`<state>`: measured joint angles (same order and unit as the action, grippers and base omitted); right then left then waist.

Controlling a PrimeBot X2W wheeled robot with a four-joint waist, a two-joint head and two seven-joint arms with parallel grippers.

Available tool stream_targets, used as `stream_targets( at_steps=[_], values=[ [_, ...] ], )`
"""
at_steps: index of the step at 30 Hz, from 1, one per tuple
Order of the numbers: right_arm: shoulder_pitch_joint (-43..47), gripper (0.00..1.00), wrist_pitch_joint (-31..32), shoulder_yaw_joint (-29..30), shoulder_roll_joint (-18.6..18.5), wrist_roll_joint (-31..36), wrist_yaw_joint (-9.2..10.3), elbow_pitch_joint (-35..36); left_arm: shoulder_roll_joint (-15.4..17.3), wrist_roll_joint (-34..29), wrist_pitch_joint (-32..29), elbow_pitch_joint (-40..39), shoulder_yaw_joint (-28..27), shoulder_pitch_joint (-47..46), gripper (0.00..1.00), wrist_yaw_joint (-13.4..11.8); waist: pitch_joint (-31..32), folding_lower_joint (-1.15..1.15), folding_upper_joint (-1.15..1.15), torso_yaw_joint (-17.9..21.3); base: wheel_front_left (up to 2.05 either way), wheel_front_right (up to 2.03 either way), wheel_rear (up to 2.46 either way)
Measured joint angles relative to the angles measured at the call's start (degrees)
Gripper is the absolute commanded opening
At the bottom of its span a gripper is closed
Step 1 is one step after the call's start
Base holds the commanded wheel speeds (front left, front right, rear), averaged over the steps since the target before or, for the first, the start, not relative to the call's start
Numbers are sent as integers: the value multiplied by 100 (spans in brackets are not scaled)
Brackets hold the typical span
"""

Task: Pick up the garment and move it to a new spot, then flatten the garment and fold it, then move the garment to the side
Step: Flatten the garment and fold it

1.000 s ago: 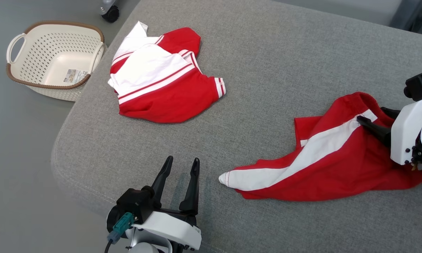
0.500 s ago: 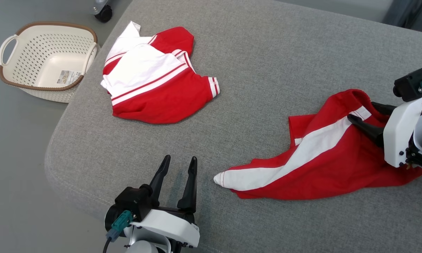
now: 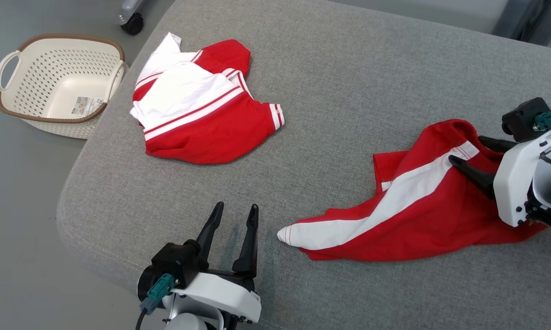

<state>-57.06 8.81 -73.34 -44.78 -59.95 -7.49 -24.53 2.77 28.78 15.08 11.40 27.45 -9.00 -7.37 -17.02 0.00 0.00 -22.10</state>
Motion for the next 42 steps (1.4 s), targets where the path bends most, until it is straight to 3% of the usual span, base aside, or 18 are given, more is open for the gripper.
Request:
stream_targets(
  at_steps=[21,22,23,31,42],
  values=[
    [125,98,187,-3,133,90,0,-240,0,-43,0,5,3,40,100,8,34,0,0,-45,0,0,0],
    [124,41,223,-3,140,84,0,-259,0,-43,0,3,3,39,100,7,28,0,0,-49,0,0,0],
    [122,0,229,-3,145,81,0,-275,0,-42,0,0,4,38,100,7,21,0,0,-53,0,0,0],
    [46,0,44,-4,198,-56,0,-386,1,-35,0,1,-27,31,100,-21,27,0,0,-10,0,0,0],
    [1,0,-939,-5,222,-523,0,-393,0,-160,0,92,-183,69,100,20,354,0,0,310,0,0,0]
  ],
)
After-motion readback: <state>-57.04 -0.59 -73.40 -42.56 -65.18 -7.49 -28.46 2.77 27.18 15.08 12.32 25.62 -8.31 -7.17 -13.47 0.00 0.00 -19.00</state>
